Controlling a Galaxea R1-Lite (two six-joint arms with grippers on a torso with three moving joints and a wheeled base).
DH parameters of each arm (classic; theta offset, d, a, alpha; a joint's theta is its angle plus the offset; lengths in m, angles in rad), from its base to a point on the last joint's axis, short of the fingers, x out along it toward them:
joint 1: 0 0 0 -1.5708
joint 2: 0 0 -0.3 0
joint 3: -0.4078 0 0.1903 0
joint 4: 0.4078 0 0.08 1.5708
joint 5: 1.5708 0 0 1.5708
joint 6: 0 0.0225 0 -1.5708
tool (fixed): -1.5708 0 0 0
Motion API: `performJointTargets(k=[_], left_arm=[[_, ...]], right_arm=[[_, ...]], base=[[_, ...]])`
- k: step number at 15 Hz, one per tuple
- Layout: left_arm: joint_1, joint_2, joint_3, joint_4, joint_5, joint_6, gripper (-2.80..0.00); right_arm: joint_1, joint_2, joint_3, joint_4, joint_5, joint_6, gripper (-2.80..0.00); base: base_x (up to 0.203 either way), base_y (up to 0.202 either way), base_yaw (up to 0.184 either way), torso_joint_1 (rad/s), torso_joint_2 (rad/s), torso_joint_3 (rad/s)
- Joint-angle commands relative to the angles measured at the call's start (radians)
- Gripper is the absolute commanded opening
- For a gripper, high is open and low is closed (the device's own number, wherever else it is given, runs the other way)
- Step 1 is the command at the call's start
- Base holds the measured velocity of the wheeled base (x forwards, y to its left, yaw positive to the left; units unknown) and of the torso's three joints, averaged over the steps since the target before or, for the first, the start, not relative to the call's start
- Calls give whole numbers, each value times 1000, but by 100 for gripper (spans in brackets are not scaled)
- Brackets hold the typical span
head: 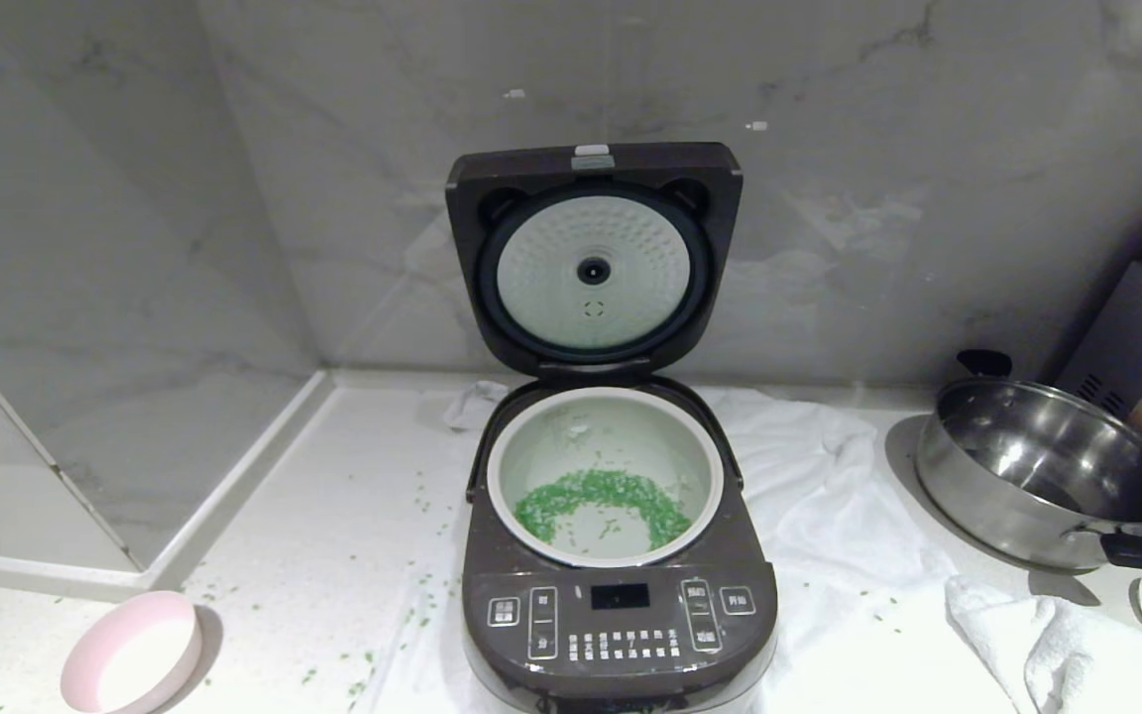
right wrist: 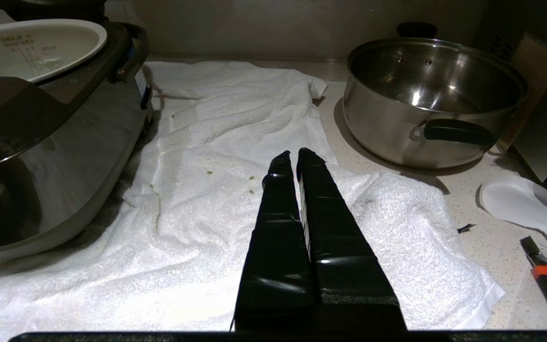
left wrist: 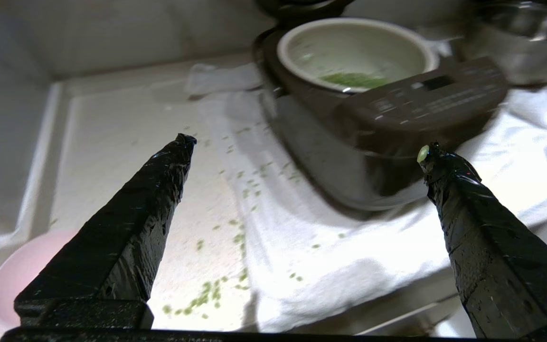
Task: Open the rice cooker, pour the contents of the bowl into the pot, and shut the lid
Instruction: Turn on the tap
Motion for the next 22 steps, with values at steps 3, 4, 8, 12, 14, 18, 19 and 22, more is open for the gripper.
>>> performJointTargets(k=[3,4,8,12,14,18,19,22], left_arm=[[-6,-88,134,2,328,23,0],[-6,-131,163,4,340,39,0],[-8,-159,246,9,428,81,-280],[-8,-159,246,4,436,30,-280],[-8,-159,246,4,433,30,-280],[-7,-159,246,4,424,33,-280],[-7,-159,246,4,424,32,-280],[-7,-159,247,4,424,32,-280]], right_arm=[[0,1,2,0,-3,2,-280],[0,1,2,0,-5,3,-280],[0,1,2,0,-6,4,-280],[0,1,2,0,-4,4,-280],[0,1,2,0,-5,4,-280],[0,1,2,0,-6,4,-280],[0,1,2,0,-6,4,-280],[-1,1,2,3,0,-27,-280]], base=[[0,0,0,0,0,0],[0,0,0,0,0,0],[0,0,0,0,0,0],[0,0,0,0,0,0],[0,0,0,0,0,0],[0,0,0,0,0,0],[0,0,0,0,0,0],[-171,0,-4,6,5,0]])
